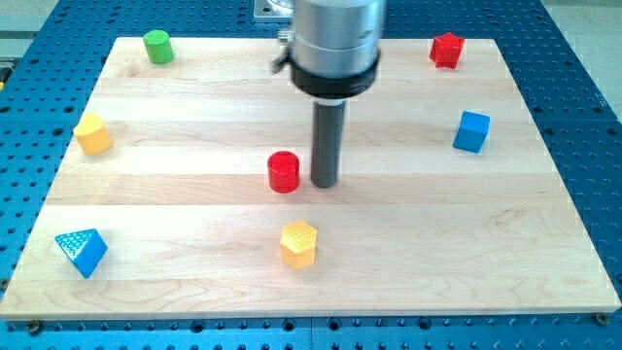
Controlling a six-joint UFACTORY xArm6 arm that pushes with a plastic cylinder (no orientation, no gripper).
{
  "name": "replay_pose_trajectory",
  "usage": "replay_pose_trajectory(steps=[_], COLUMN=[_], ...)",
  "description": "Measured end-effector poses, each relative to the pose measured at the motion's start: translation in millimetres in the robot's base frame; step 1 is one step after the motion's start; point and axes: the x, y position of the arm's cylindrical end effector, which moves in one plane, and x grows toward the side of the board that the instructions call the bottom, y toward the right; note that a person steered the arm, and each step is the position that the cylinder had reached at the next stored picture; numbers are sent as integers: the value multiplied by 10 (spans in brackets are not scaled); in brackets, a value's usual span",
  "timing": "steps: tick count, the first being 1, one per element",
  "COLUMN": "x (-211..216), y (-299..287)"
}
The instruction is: Push the red circle diagonal to the hexagon
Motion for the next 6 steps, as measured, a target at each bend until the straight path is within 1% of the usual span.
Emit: replay_pose_trajectory(steps=[1,2,3,4,5,6], x=[-67,-67,248,517,434,66], y=[-512,-1445,-1238,-1777,-2174,-2030])
